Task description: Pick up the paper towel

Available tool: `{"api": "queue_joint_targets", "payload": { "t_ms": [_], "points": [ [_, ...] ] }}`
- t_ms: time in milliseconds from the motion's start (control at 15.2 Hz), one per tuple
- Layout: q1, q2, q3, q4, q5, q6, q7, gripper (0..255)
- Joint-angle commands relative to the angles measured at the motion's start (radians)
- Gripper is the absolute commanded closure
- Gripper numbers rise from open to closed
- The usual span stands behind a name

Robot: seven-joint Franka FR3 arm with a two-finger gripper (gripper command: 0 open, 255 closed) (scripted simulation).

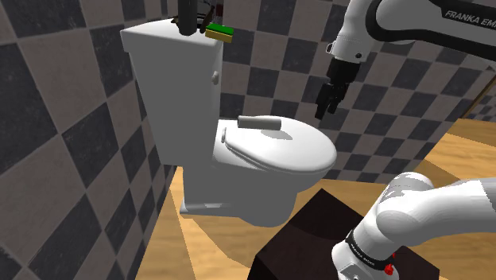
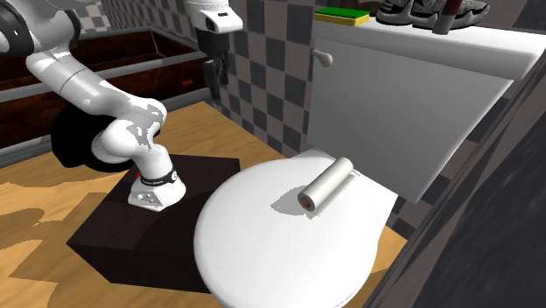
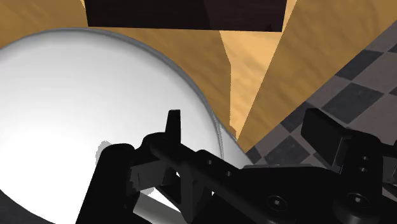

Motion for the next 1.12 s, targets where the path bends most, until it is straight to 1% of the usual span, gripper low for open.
{"api": "queue_joint_targets", "payload": {
  "t_ms": [0, 264, 528, 792, 1056],
  "points": [
    [0.0, 0.0, 0.0, 0.0, 0.0, 0.0, 0.0, 0],
    [0.014, 0.101, -0.066, 0.003, -0.041, 0.095, -0.137, 0],
    [0.031, 0.222, -0.126, 0.033, -0.066, 0.185, -0.271, 0],
    [0.048, 0.358, -0.179, 0.087, -0.072, 0.266, -0.403, 0],
    [0.063, 0.505, -0.222, 0.165, -0.058, 0.332, -0.535, 0]
  ]
}}
